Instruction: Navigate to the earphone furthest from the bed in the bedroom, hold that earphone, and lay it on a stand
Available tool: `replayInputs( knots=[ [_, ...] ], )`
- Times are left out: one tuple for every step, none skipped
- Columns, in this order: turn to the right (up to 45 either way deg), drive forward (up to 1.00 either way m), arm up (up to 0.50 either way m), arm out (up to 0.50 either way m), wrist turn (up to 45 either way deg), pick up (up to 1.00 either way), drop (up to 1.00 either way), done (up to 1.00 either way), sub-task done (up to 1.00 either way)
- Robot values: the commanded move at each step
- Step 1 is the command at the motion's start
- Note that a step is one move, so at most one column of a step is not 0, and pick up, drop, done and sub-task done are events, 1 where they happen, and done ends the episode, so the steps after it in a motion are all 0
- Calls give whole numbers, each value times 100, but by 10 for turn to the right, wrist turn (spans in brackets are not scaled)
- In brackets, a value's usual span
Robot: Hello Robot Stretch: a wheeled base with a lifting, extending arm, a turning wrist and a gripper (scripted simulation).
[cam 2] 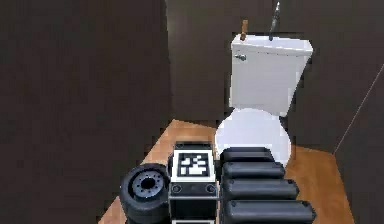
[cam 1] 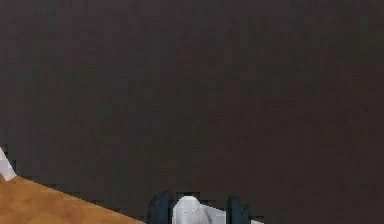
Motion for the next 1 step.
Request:
replayInputs(
  knots=[
    [-450,0,0,0,0,0,0,0,0]
  ],
)
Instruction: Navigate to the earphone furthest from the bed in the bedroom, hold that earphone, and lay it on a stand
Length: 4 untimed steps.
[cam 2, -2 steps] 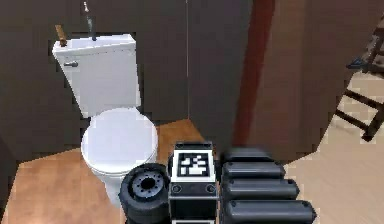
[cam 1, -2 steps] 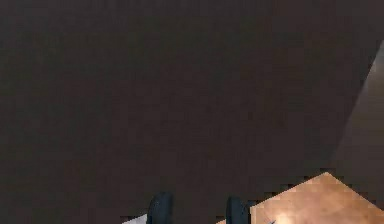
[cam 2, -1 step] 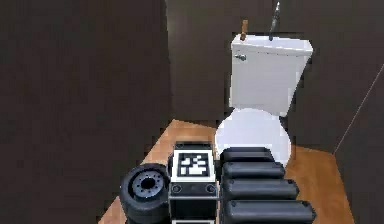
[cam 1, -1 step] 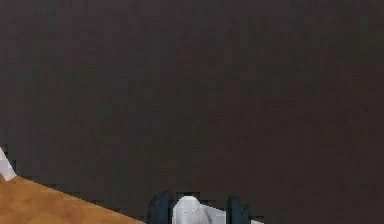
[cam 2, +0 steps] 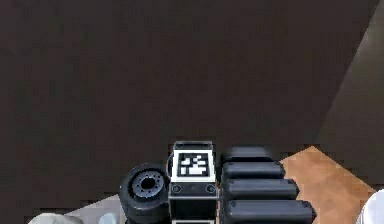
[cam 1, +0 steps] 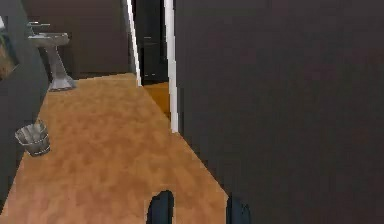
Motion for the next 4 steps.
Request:
replayInputs(
  knots=[
    [-420,0,0,0,0,0,0,0,0],
    [0,0,0,18,0,0,0,0,0],
    [0,0,0,0,450,0,0,0,0],
    [0,0,0,0,450,0,0,0,0]
  ],
)
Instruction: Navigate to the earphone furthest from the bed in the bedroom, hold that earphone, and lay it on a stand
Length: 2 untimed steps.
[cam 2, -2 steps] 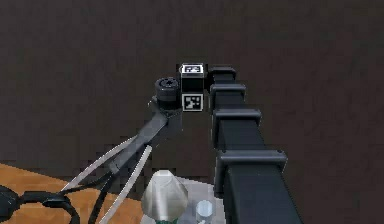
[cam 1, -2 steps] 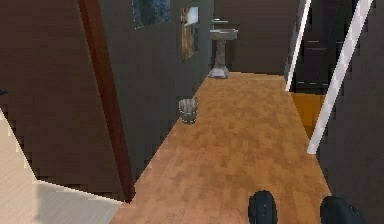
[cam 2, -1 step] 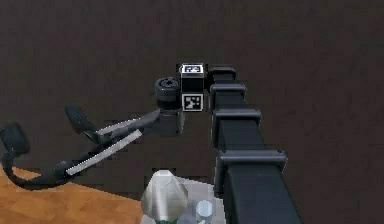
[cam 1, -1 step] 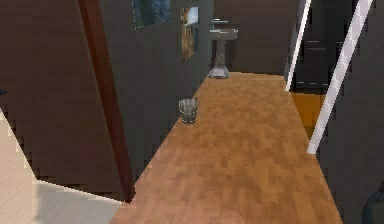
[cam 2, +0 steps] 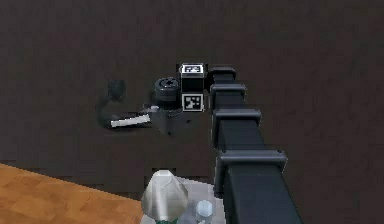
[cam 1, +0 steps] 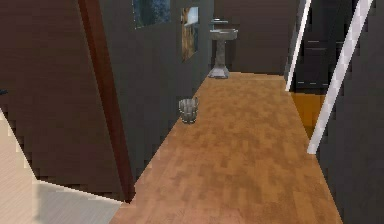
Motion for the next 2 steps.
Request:
replayInputs(
  knots=[
    [0,0,0,0,450,0,0,0,0],
    [0,0,-26,0,0,0,0,0,0]
  ],
)
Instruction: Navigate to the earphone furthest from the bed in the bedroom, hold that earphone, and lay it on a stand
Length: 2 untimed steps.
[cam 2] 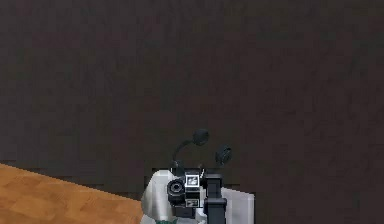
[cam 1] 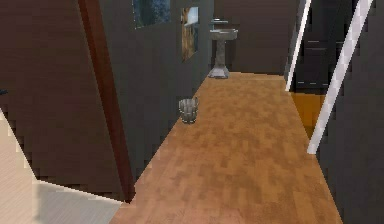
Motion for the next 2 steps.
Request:
replayInputs(
  knots=[
    [0,0,-32,0,0,0,0,0,0],
    [0,0,0,0,0,0,100,0,0]
  ],
)
